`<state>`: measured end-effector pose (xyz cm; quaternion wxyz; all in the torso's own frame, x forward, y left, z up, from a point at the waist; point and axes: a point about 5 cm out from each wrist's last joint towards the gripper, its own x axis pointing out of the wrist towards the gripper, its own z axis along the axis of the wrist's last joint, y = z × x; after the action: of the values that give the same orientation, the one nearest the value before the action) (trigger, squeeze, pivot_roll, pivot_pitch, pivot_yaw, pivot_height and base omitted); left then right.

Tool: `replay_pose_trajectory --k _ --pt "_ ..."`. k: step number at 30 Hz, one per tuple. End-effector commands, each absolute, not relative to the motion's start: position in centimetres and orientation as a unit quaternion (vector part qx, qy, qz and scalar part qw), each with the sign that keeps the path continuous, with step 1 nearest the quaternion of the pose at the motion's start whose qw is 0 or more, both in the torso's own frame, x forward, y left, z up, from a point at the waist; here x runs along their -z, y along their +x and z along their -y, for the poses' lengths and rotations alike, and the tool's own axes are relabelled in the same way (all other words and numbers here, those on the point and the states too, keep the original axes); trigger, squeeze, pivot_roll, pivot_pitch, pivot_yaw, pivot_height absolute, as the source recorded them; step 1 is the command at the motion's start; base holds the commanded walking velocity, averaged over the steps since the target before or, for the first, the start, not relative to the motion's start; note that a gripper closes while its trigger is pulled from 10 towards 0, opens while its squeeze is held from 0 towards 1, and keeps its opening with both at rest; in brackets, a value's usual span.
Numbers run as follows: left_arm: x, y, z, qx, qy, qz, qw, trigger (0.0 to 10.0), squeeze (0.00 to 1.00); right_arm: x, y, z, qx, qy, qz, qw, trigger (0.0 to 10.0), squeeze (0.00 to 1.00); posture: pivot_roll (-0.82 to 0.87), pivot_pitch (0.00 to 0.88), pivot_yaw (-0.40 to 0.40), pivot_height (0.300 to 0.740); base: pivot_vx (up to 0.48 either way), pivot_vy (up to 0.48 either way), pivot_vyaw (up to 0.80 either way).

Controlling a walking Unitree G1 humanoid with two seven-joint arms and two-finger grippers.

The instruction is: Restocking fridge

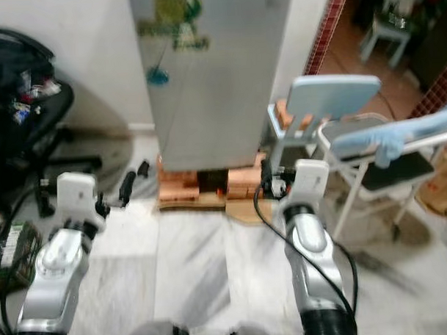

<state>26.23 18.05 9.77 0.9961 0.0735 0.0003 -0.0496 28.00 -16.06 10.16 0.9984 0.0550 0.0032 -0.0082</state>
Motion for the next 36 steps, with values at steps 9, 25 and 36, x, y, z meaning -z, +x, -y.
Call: replay_pose_trajectory --k 9,25,36 --pt "-10.05 26.40 -17.69 0.050 0.062 0.011 0.997 10.0 0.00 -10.67 28.22 16.79 0.023 0.048 0.006 0.999 10.0 0.00 0.03 0.032 -0.052 0.740 0.000 0.000 0.00" --pt "-10.32 26.60 -17.69 0.060 0.072 0.018 0.995 10.0 0.00 -10.64 28.21 16.63 0.028 0.044 0.008 0.999 10.0 0.00 0.03 0.038 -0.043 0.740 0.318 0.334 0.00" --pt "-10.13 26.40 -17.60 0.056 0.069 0.010 0.996 10.0 0.00 -10.62 28.15 16.65 0.032 0.042 0.008 0.999 10.0 0.00 0.03 0.047 -0.042 0.740 0.217 0.029 0.00"
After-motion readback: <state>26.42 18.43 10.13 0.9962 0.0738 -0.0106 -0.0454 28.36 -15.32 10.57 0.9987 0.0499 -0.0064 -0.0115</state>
